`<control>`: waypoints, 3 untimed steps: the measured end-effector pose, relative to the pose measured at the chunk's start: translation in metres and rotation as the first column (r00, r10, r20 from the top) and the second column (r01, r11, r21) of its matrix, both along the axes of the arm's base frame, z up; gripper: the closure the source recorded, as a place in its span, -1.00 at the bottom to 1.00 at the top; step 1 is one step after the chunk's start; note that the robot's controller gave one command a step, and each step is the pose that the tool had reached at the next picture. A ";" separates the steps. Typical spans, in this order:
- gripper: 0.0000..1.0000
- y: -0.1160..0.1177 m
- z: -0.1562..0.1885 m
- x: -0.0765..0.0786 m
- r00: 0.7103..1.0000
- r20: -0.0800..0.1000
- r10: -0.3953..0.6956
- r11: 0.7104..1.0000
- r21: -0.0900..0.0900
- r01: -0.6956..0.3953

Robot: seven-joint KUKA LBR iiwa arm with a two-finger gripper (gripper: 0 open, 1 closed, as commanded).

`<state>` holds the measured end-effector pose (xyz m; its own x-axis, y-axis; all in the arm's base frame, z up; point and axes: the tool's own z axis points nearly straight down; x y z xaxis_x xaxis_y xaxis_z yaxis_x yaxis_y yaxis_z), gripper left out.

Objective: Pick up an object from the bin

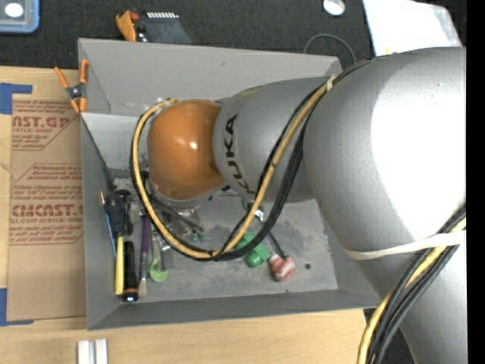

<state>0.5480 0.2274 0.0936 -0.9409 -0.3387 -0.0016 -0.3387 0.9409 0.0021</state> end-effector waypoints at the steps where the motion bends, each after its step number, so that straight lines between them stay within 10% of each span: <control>1: -1.00 -0.003 0.009 -0.011 0.975 0.000 0.223 0.975 -0.001 -0.223; 2: -1.00 -0.030 0.005 -0.047 0.918 -0.008 0.397 0.918 -0.004 -0.397; 3: -1.00 -0.015 -0.019 -0.027 0.803 0.007 0.596 0.803 -0.004 -0.596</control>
Offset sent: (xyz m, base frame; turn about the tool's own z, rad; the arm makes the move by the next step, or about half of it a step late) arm -0.0454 -0.0300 0.0064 -0.4070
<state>0.5214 0.2125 0.0748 -0.5535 -0.8328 -0.0073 -0.8328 0.5536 -0.0037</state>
